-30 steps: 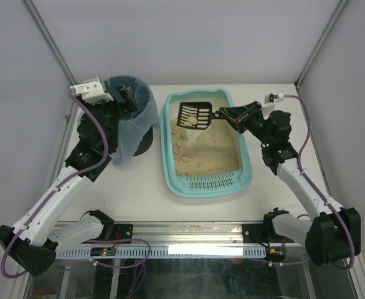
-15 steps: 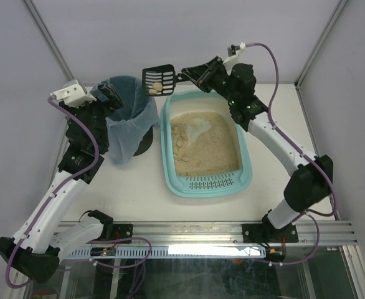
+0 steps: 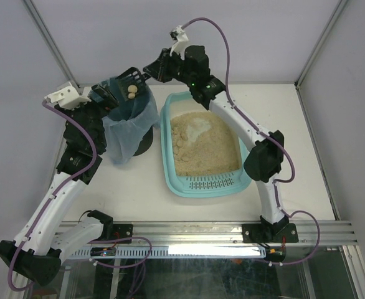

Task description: Clean the litter box

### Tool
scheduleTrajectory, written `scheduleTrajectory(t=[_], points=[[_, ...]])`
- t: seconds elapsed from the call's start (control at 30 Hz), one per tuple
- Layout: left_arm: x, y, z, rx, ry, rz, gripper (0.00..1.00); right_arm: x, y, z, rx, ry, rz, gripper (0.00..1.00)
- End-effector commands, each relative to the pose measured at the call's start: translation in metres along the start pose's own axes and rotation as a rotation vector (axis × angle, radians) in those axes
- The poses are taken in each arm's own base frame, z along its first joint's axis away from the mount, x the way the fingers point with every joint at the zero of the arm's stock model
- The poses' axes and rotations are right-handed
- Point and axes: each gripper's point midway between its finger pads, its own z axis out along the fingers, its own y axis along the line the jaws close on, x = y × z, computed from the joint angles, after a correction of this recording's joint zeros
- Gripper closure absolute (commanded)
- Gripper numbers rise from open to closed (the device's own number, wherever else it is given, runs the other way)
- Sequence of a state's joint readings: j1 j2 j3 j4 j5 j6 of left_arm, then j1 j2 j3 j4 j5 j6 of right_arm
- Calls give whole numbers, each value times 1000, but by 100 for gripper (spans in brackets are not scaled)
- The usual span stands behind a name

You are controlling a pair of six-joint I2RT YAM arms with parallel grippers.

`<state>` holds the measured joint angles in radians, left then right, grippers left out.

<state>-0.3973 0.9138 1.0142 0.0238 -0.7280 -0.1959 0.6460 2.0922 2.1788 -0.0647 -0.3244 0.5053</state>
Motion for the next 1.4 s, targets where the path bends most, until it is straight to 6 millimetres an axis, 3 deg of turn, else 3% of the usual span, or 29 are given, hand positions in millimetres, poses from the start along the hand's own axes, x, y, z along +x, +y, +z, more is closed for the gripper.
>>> scheduleTrajectory(t=[0.0, 0.3, 0.53, 0.7, 0.93, 1.03, 1.13, 1.2, 1.23, 1.37], points=[[-16, 5, -1, -12, -49, -46, 5, -19, 47, -4, -102, -43, -351, 100], [-15, 4, -1, -7, -48, -45, 4, -20, 74, -12, -107, -84, -616, 100], [-15, 5, -1, -8, -50, -46, 4, -26, 82, -20, -105, -111, -717, 100], [-15, 4, -1, -3, -49, -45, 4, -39, 86, -28, -78, -158, -696, 100], [-13, 1, 0, 9, -43, -42, 5, -77, 107, -55, -57, -283, -524, 100], [-11, -3, 0, 34, -35, -38, 4, -91, 104, -75, -14, -321, -399, 100], [-6, -24, 2, 141, -10, -8, 4, -93, 93, -104, 60, -337, -299, 100], [4, -45, 4, 239, 31, 23, 5, -99, 70, -134, 141, -368, -258, 100], [7, -56, 5, 287, 52, 24, 5, -106, 69, -158, 169, -405, -238, 100], [30, -91, 2, 455, 152, 36, 8, -93, 37, -223, 312, -460, -182, 100]])
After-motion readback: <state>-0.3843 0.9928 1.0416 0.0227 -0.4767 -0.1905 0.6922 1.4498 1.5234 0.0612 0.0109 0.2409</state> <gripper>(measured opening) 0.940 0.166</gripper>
